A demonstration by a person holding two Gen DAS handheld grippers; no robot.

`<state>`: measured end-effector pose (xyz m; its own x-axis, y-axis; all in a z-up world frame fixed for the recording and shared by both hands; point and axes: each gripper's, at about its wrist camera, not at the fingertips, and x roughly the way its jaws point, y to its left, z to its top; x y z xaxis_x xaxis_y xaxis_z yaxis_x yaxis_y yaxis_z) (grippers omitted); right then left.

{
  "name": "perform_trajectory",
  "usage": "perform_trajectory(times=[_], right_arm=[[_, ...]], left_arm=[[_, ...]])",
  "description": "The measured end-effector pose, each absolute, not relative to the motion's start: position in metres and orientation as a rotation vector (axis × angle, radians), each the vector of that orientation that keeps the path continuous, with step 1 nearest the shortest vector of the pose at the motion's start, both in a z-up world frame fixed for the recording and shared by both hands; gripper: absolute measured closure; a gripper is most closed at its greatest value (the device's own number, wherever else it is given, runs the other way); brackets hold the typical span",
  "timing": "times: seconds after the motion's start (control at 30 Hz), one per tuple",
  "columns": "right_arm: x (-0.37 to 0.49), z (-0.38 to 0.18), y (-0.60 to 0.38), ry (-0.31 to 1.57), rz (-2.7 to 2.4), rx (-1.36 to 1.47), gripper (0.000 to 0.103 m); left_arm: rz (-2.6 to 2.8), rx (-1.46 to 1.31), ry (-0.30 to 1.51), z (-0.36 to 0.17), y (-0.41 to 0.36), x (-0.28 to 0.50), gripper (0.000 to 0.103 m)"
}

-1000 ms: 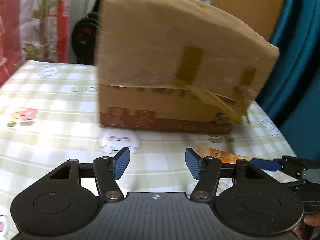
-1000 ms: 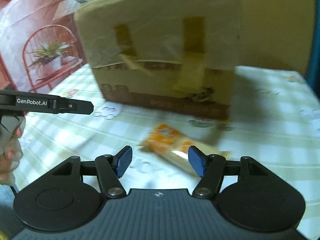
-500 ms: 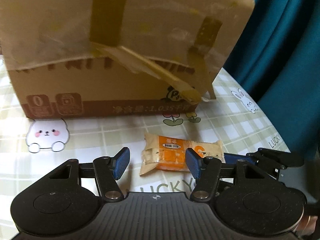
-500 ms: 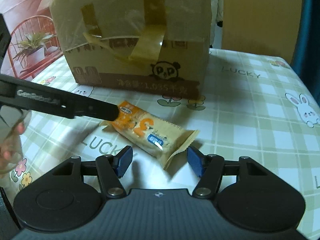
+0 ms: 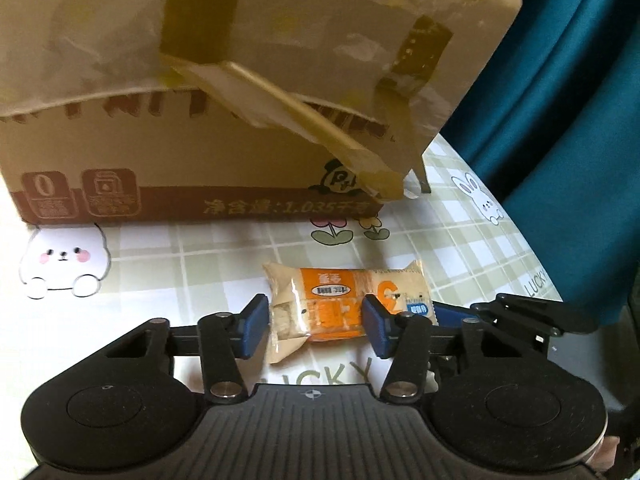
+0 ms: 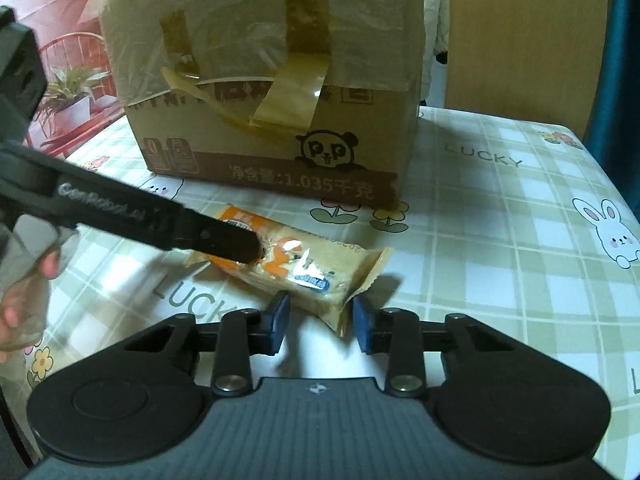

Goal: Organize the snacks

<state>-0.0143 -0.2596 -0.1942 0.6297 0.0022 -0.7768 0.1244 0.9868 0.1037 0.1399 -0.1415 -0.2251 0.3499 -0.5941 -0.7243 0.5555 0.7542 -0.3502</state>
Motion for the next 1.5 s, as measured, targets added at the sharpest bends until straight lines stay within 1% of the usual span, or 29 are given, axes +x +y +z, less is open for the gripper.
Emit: perform_trajectory(times=[0.17,0.33,0.73,0.87,0.97,1.27,1.5], right_arm=[[-0.013,-0.184,-0.251,0.858,-0.051,0.136,0.067],[-0.015,-0.160,-0.241,0.794,-0.043,0.104,0.067],[-0.015,-0.080,-0.229,0.642,-0.055,0.011,0.067],[-0.001,-0.050,-0.228,0.595,-0.049,-0.014,0.067],[0.017,-0.032,-0.227,0.573,-0.033,-0.029,0.067],[0.094,-0.021,-0.236,0.559,0.018,-0.045,0.067],[0.148,-0.032,-0.243,0.600,0.023,-0.014,0.067]], left_arm=[[-0.728,-0.047,0.916,-0.206,-0.125,0.132,0.050],[-0.717,-0.059,0.835,-0.177,-0.110,0.119,0.050],[-0.742,-0.053,0.611,-0.090,-0.103,0.103,0.050],[-0.732,-0.056,0.542,-0.061,-0.102,0.109,0.050],[-0.721,-0.062,0.521,-0.042,-0.102,0.123,0.050],[-0.666,-0.066,0.530,-0.028,-0.102,0.188,0.050],[-0.612,-0.078,0.550,-0.036,-0.100,0.226,0.050]])
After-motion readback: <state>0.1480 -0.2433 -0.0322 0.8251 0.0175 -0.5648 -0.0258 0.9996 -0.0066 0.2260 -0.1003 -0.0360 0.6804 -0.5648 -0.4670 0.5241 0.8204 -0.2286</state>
